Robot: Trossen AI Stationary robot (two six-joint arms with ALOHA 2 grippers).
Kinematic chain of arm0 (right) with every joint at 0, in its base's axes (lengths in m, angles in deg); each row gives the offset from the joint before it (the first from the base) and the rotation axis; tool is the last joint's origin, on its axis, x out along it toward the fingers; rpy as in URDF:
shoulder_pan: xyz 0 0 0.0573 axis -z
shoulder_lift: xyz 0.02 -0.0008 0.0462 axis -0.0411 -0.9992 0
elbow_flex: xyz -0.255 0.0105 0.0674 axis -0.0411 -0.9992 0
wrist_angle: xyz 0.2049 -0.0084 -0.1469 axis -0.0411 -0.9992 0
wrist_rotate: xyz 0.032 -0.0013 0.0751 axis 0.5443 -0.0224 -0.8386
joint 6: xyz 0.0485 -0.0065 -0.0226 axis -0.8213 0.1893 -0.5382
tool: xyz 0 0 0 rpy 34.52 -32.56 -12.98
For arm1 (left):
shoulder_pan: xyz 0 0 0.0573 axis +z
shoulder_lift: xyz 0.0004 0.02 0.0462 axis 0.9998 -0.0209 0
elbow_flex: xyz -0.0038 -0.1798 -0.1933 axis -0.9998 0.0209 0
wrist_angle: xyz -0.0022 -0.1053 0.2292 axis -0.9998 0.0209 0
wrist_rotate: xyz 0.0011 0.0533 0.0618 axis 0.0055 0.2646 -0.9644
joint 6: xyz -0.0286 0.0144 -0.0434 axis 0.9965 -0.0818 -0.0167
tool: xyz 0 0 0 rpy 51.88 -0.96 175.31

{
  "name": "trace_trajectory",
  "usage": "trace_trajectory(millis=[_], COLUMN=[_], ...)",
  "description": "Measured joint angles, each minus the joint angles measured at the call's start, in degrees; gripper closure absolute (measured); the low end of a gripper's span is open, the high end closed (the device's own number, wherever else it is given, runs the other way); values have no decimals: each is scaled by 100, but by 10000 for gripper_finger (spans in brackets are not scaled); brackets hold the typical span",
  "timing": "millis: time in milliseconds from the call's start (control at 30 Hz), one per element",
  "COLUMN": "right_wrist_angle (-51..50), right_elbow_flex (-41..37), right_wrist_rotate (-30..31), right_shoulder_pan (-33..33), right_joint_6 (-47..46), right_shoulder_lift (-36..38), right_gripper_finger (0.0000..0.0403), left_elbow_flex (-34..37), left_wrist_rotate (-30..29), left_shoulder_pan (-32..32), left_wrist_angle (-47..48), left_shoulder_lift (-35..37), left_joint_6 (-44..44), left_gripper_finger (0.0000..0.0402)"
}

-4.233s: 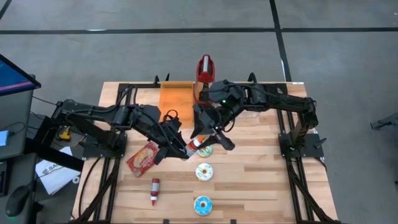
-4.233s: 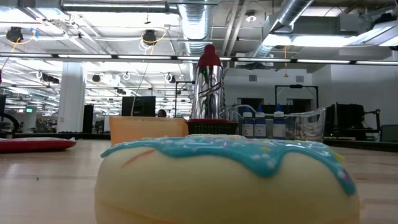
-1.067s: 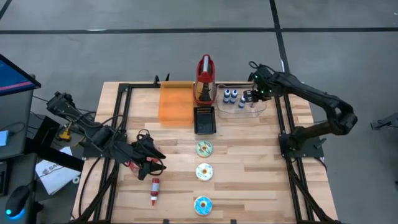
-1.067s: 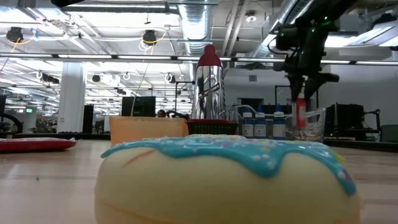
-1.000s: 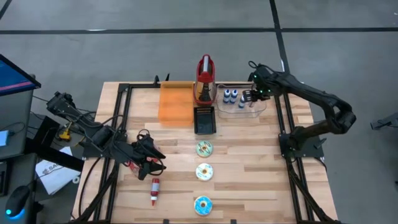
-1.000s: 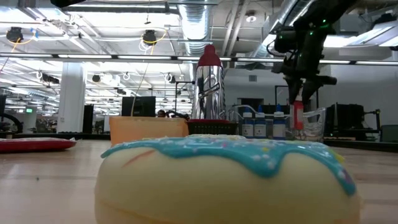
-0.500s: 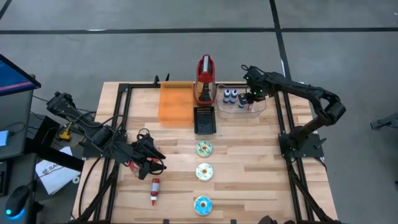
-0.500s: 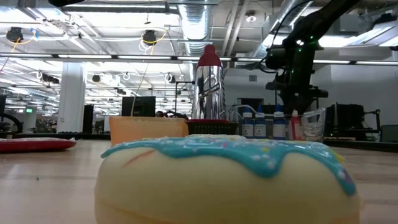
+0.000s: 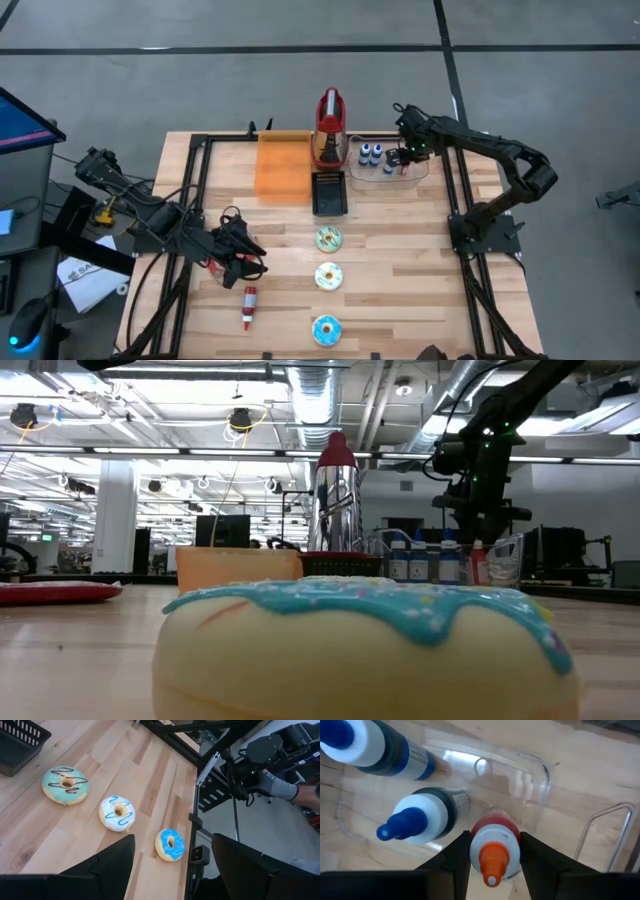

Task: Pick & Place Food Item
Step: Put the orange food coloring bottle into the transparent bin, then put the red food coloring bottle into the transparent bin

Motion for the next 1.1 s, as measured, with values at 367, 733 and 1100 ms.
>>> trace_trajectory(millis=[367,733,1100], right_wrist_angle=[89,-120,-569], right_elbow_flex=[-35,-33,-26], right_wrist_rotate=[-42,-29,-639], right_shoulder_pan=[53,89,-832], right_joint_6=[57,56,-586], right_shoulder_lift=[387,1220,2923], right_gripper_finger=[210,207,210], left_elbow_flex=[0,0,0], left_wrist_rotate=[-1,-9,1051], left_shoulder_pan=[0,0,-216], left_wrist_angle=[0,0,-23], left_shoulder_lift=[0,0,-215], left_joint_6=[46,38,236], left_gripper_finger=[140,140,140])
